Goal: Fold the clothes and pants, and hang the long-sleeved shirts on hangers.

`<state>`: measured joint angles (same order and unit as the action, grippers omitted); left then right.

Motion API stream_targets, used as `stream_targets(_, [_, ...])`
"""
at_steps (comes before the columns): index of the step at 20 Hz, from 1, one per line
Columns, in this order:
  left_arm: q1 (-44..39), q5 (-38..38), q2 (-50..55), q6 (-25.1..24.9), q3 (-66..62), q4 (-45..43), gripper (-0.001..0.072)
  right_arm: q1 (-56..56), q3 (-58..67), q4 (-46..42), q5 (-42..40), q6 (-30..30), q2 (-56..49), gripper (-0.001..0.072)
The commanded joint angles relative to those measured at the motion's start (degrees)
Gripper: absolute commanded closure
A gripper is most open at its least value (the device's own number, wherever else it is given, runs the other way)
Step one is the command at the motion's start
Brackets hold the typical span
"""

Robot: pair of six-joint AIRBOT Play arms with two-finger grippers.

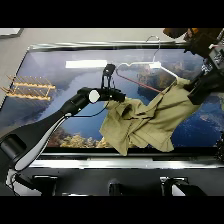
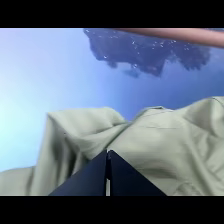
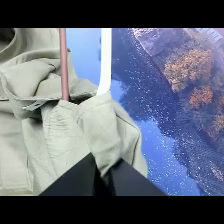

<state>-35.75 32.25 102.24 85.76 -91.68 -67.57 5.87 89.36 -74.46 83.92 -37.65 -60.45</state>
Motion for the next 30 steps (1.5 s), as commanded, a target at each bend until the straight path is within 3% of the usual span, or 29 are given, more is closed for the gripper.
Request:
stream_targets(1, [0.7,7.8,-0.2,-0.2,-0.9,0.0,0.0444,0.0,0.0,0.2,0.2,-2.5,1.0,0.0686])
stream_targets(2, [0.8,10.4,-0.6,-0.2,-0.9,0.0,0.0196,0.0,0.0,0.0,0.2,-2.5,1.0,0.0686])
stream_targets(3, [0.8,13.0,-1.0,-0.4,-0.9,0.0,0.0102,0.0,0.0,0.0,0.2,-2.5,1.0,0.0686])
stream_targets(8, [-1.7,15.8,-1.1,-5.1,-0.7,0.0,0.0103,0.0,-0.1,-0.4,0.2,-2.7,0.9,0.0686])
stream_targets(15, [-4.8,15.4,0.4,-5.2,-0.7,-4.7,0.0105,0.0,-0.1,-1.2,0.2,-3.2,0.4,0.0686])
stream_targets(18, [-5.9,9.9,3.5,-4.2,-0.8,-5.1,0.0110,0.0,-0.1,-1.2,0.2,-4.2,0.1,0.0686])
stream_targets(20, [-6.1,4.3,5.1,-0.7,-0.8,-5.1,0.0116,0.0,-0.1,-1.2,0.6,-4.2,0.1,0.0686])
stream_targets(21, [-6.0,2.5,5.7,1.6,-0.8,-5.1,0.0192,0.0,-0.1,-1.2,0.9,-4.2,0.1,0.0686])
stream_targets(22, [-5.7,1.8,6.1,3.1,-0.8,-5.1,0.0469,0.0,-0.1,-1.2,1.4,-4.2,0.1,0.0686])
stream_targets(23, [-5.3,1.5,6.0,3.5,-0.8,-5.1,0.0688,0.0,-0.1,-1.2,1.8,-4.2,0.2,0.0686])
stream_targets(30, [2.7,4.8,5.6,12.2,-8.1,-4.9,0.0689,0.0,-0.1,1.0,4.9,-4.2,1.1,0.0686])
